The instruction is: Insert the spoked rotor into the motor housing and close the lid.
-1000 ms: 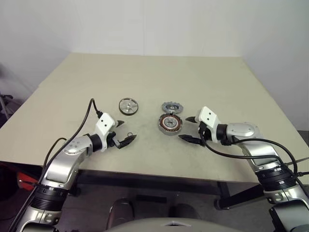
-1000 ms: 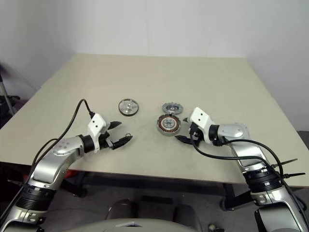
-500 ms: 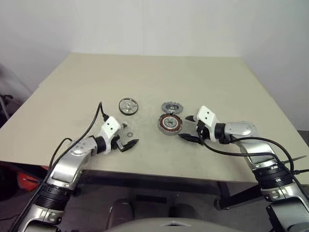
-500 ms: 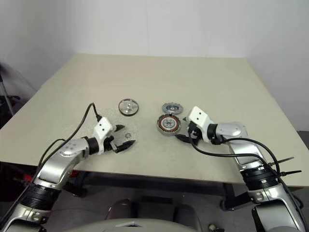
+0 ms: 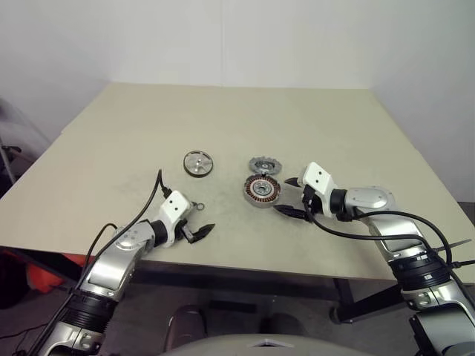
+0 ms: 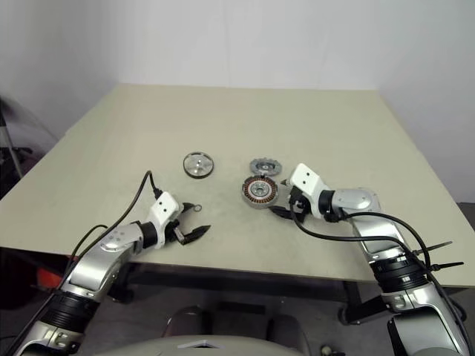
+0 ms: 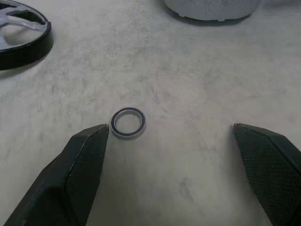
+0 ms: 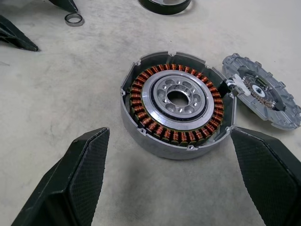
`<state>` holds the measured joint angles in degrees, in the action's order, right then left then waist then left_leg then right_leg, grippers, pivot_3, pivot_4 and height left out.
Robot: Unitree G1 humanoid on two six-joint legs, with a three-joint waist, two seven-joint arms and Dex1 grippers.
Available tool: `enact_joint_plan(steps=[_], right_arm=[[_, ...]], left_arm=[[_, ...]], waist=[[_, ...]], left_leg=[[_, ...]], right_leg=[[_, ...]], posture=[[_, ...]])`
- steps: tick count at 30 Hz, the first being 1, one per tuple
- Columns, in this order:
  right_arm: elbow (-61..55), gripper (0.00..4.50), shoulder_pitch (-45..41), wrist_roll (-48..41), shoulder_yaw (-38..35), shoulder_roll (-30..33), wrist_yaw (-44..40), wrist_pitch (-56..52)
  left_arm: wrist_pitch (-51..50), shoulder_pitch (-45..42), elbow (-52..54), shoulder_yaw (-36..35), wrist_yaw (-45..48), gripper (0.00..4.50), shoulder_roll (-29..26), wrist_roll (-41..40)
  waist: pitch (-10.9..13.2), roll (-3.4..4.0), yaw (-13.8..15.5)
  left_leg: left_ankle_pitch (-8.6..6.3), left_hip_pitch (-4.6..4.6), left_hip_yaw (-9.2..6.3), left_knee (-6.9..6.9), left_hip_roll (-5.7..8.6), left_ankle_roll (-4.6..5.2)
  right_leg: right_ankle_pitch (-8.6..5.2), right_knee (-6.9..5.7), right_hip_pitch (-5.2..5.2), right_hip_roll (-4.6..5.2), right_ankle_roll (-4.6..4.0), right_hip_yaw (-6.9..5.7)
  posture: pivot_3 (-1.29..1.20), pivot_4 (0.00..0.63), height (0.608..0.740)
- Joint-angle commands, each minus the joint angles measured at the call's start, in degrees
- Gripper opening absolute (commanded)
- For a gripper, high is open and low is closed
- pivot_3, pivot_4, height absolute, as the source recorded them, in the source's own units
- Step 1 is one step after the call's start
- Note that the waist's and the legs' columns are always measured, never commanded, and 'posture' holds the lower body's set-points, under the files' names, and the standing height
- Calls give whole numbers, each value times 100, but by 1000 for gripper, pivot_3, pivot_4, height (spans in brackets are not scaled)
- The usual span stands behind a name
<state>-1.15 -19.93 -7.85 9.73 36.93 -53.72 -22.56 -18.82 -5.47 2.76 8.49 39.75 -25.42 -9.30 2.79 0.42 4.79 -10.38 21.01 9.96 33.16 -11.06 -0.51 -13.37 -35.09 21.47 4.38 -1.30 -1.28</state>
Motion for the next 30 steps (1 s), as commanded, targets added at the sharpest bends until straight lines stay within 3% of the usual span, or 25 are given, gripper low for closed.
enact_joint_plan(steps=[1,15,18,22,30], right_arm=[[-111,4228,-145,8,-75,18,7,119],[78,4228,-293,119,-11,-102,46,185],[112,4228,-309,155,-12,-119,64,206],[229,4228,-379,264,3,-135,152,298],[483,4228,-483,475,32,-205,268,518]], left_arm=[[-112,-112,-6,-122,-188,4481,113,-19],[-42,-301,-240,-103,-381,4481,174,157],[-65,-255,-226,-107,-322,3910,123,141],[-86,-230,-235,-74,-313,2583,49,234],[-152,-244,-291,-111,-476,2583,85,272]], waist=[[0,0,5],[0,0,64],[0,0,54],[0,0,52],[-1,1,50]], left_leg=[[0,-1,0,0,1,0],[-2,7,-1,-2,0,4],[-2,5,-1,-2,0,4],[-1,1,-1,-2,-4,1],[0,-3,0,-2,-4,-1]], right_leg=[[0,0,-2,1,0,0],[0,8,2,1,-1,-2],[0,8,2,1,-1,-2],[0,7,1,-1,-1,-2],[0,5,-2,-1,-1,-2]], posture=[[0,0,740],[0,0,740],[0,0,740],[0,0,740],[0,0,740]])
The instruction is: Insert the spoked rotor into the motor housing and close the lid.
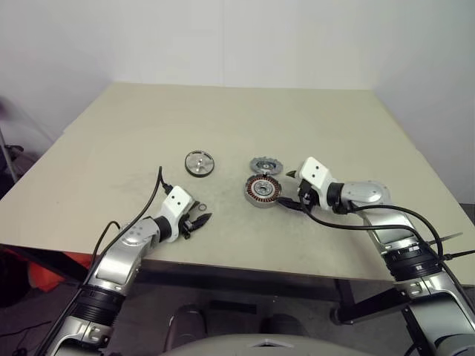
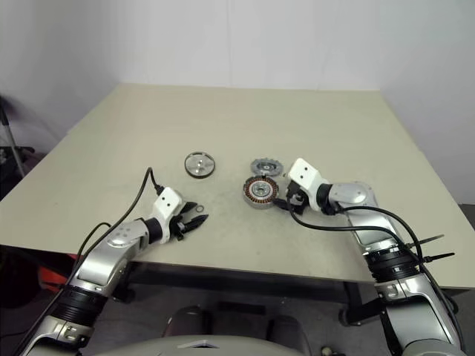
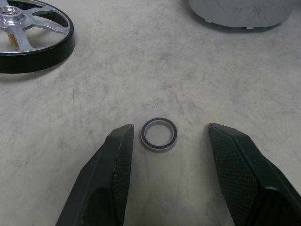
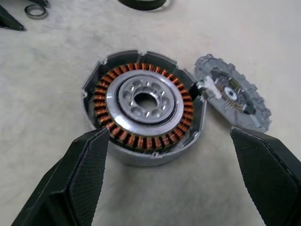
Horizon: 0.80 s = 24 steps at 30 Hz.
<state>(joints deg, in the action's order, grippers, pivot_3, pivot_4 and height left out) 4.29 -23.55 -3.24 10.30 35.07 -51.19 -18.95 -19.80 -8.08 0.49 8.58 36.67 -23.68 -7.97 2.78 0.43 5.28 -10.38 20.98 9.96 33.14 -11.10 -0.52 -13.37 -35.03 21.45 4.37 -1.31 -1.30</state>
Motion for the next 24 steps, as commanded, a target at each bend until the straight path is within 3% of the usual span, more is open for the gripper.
enact_joint_plan(steps=[1,3,21,24], right_arm=[[-51,4228,-126,26,-26,-22,16,169],[-37,4228,-129,50,-32,-24,23,196],[-66,4228,-104,95,-136,50,76,230],[7,4228,-157,126,-112,23,103,248]], left_arm=[[-54,15,-63,-118,-171,2255,-92,144],[-52,13,-59,-106,-182,1787,-103,168],[-111,-218,-296,-8,-187,1787,-96,236],[-72,-236,-366,2,-155,970,-132,256]], waist=[[0,0,1],[0,0,-2],[0,0,3],[0,0,2]], left_leg=[[0,0,0,0,0,0],[0,0,0,0,0,0],[4,-3,0,0,-1,-7],[5,-3,0,0,-1,-8]], right_leg=[[0,0,0,0,0,0],[0,0,0,0,0,0],[-1,-4,-1,-1,1,0],[-1,-4,0,-1,2,0]], posture=[[0,0,740],[0,0,740],[0,0,740],[0,0,740]])
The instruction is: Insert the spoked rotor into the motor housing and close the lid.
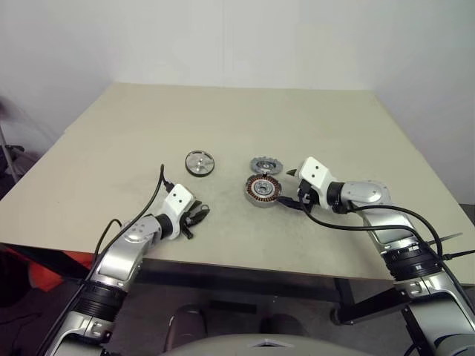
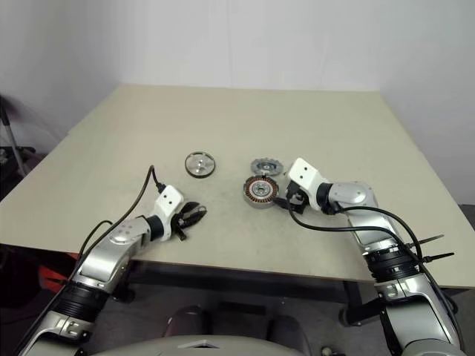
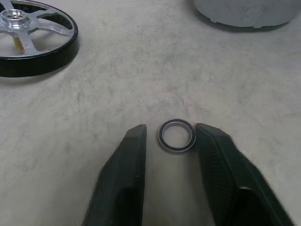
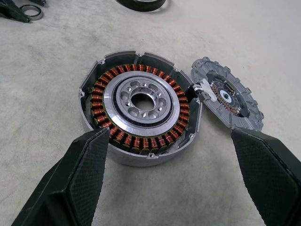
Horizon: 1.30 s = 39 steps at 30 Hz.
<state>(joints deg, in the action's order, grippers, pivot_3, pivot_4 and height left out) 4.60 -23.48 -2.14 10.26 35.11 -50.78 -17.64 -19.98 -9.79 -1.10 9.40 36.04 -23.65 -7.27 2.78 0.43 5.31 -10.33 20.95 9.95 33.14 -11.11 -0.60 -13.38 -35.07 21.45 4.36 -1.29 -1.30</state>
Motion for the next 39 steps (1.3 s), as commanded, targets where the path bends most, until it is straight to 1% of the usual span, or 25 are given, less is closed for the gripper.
enact_joint_plan(steps=[1,12,14,16,18,21,26,30,34,39], right_arm=[[-6,4228,-177,24,-101,11,69,122],[168,4228,-292,141,-57,-63,112,241],[131,4228,-259,136,-77,-41,104,244],[80,4228,-199,148,-88,9,91,237],[-31,4228,-90,123,-103,81,24,194],[-189,4228,50,87,-101,155,-55,119],[-437,4228,287,109,-163,243,-30,24],[-736,4228,594,167,-282,377,104,-121],[-1037,4228,786,150,-352,412,250,-298],[-1629,4228,1273,138,-553,415,530,-574]], left_arm=[[-41,-64,-219,-70,-80,744,-150,193],[32,-149,-249,-145,-160,707,-110,175],[-12,-200,-173,-189,-133,707,-68,81],[-100,-302,-13,-285,-33,707,54,-186],[-293,-547,133,-387,128,707,234,-567],[-403,-969,-12,-361,318,707,381,-727],[-332,-1851,-683,-119,651,707,666,-673],[-179,-2709,-1659,190,1241,707,1064,-631],[158,-3128,-2410,363,1656,707,1196,-462],[676,-3744,-3555,532,2059,707,1372,-153]], waist=[[0,0,-3],[0,1,-3],[0,1,-2],[0,1,1],[2,-1,11],[6,-3,37],[6,-3,28],[10,-4,35],[11,-4,19],[13,-3,50]], left_leg=[[0,-1,0,0,0,-1],[2,-2,0,-1,-1,-3],[2,-1,0,-2,-1,-3],[2,0,0,-2,0,-3],[2,8,0,-2,1,-3],[-1,21,0,-3,5,1],[-8,23,0,-4,7,13],[-11,33,1,-4,8,21],[-12,36,1,-4,12,23],[-12,38,1,-8,10,22]], right_leg=[[0,0,0,0,0,0],[0,-1,1,0,0,0],[0,-1,2,0,0,0],[0,0,3,0,-1,0],[1,0,8,0,-1,0],[3,7,11,1,-6,-1],[4,20,9,2,-6,-1],[4,26,16,3,-6,-1],[4,26,23,7,-5,0],[4,26,27,6,-5,-3]], posture=[[0,0,740],[0,0,740],[0,0,740],[0,0,740],[0,0,740],[0,0,740],[0,0,740],[0,0,740],[0,0,740],[0,0,740]])
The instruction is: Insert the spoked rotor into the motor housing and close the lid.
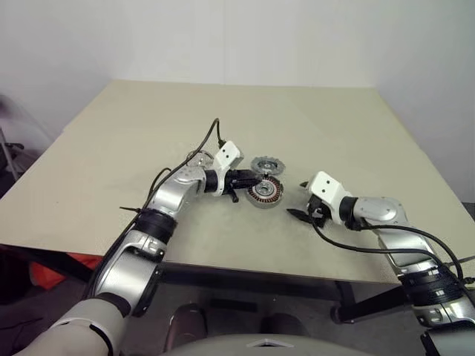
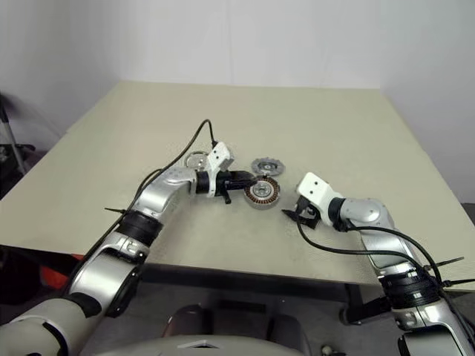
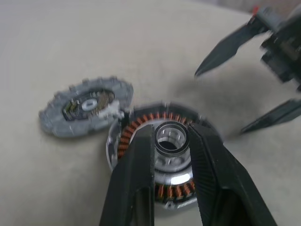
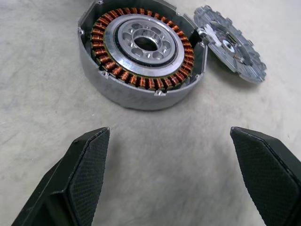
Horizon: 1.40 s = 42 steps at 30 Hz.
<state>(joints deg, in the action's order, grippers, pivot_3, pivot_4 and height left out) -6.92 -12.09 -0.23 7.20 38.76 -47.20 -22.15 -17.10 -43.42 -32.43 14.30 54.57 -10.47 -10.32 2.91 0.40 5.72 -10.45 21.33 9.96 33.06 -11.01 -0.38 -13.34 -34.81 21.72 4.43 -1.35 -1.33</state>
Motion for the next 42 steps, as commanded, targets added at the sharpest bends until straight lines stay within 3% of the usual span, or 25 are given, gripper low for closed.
enact_joint_plan(steps=[1,10,25,42], right_arm=[[-567,4228,198,-56,-278,46,220,-172],[-1169,4228,657,-137,-515,-1,561,-486],[-1242,4228,657,-132,-435,-37,770,-591],[-1247,4228,620,-104,-390,-122,904,-578]], left_arm=[[477,-467,-593,32,254,707,75,190],[942,-859,-1460,26,590,707,348,438],[1482,-1167,-2412,-134,160,707,610,852],[1658,-1220,-2628,-168,221,707,922,1032]], waist=[[1,0,16],[3,-2,47],[4,-3,71],[5,-3,172]], left_leg=[[0,1,0,0,3,1],[-3,1,0,0,15,5],[-2,-2,-1,0,16,5],[-3,-3,-2,0,17,7]], right_leg=[[0,1,-1,3,0,0],[0,1,-5,20,1,-4],[0,1,-10,22,1,-7],[0,1,-12,25,1,-8]], posture=[[0,0,740],[0,0,740],[0,0,740],[0,0,740]])
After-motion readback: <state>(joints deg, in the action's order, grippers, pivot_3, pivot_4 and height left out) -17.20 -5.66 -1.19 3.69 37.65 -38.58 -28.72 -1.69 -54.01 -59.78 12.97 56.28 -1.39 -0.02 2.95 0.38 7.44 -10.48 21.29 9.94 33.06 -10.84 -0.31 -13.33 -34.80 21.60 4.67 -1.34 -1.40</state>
